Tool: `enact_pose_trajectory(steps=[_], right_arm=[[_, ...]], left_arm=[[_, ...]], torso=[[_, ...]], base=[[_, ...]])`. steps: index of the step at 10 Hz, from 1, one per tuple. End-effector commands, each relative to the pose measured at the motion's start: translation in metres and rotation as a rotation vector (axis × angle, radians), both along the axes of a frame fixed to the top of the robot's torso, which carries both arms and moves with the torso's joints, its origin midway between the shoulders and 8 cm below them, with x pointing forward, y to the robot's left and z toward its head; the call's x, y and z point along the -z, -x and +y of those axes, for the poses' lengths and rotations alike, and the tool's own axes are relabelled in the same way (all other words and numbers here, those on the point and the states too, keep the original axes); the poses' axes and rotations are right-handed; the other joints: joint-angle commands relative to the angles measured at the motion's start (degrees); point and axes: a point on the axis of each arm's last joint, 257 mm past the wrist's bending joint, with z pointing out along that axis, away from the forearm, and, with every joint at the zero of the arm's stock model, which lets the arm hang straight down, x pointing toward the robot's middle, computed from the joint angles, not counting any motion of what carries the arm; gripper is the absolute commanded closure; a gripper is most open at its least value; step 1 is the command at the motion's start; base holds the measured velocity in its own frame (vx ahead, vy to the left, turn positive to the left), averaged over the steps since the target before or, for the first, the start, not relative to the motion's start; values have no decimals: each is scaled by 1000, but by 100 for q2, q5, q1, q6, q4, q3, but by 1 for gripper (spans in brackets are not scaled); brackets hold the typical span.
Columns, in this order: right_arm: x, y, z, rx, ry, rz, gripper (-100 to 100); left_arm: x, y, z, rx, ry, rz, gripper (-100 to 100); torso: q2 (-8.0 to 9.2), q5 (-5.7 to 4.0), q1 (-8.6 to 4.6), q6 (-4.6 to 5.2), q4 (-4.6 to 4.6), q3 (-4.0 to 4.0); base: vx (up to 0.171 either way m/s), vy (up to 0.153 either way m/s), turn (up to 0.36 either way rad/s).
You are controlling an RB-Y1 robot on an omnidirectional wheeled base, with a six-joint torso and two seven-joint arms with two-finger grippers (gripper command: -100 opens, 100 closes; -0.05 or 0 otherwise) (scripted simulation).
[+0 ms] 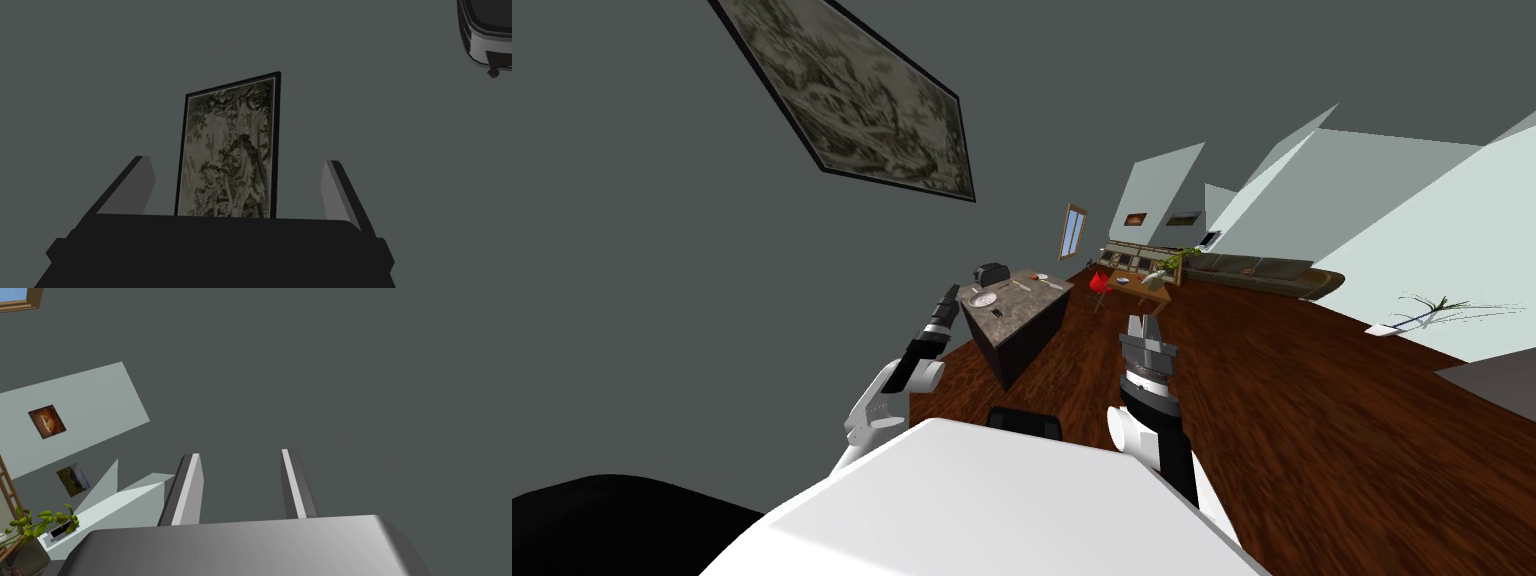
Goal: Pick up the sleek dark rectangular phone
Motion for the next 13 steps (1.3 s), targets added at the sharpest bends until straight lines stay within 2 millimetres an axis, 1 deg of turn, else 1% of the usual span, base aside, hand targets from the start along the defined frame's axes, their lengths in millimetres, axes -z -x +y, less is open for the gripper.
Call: enact_pose_trajectory(steps=[1,2,3,4,5,6,7,9,10,12,13], right_arm=[[0,0,0,0,0,0,0],[0,0,0,0,0,0,0],[0,0,0,0,0,0,0],[0,0,0,0,0,0,0],[0,0,0,0,0,0,0],[0,0,0,0,0,0,0],[0,0,0,0,0,0,0],[0,0,0,0,0,0,0],[0,0,0,0,0,0,0],[0,0,0,0,0,0,0],[0,0,0,0,0,0,0]], left_arm=[[4,-10,11,-31,-33,36,-100],[9,-12,13,-37,-30,56,-100],[10,-18,22,-60,-60,74,-100],[16,-20,24,-68,-56,99,-100],[18,-26,35,-93,-83,122,-100],[25,-28,37,-101,-78,151,-100],[26,-34,48,-126,-105,173,-100],[36,-36,52,-136,-98,210,-100],[38,-42,64,-161,-122,237,-100],[47,-43,66,-169,-116,270,-100],[51,-48,79,-194,-137,303,-100]], torso=[[0,0,0,0,0,0],[1,-1,-4,0,0,0],[-3,-1,-3,0,-1,-2],[-3,-1,-3,0,-1,-2],[-6,0,-1,0,-1,-3],[-6,-1,-4,1,-2,-4],[-7,-1,-3,0,-2,-4],[-9,-1,-3,0,-2,-5],[-13,0,2,-1,-3,-7],[-13,0,-2,0,-3,-7],[-14,0,2,-1,-3,-8]], base=[[-48,-37,-20],[-35,-30,-7],[-37,-30,-21],[-29,-24,-15],[-31,-37,-36],[-27,-29,-10],[-30,-37,-28],[-13,-22,-6],[-14,-25,-36],[-11,-21,-9],[-15,-25,-47]])
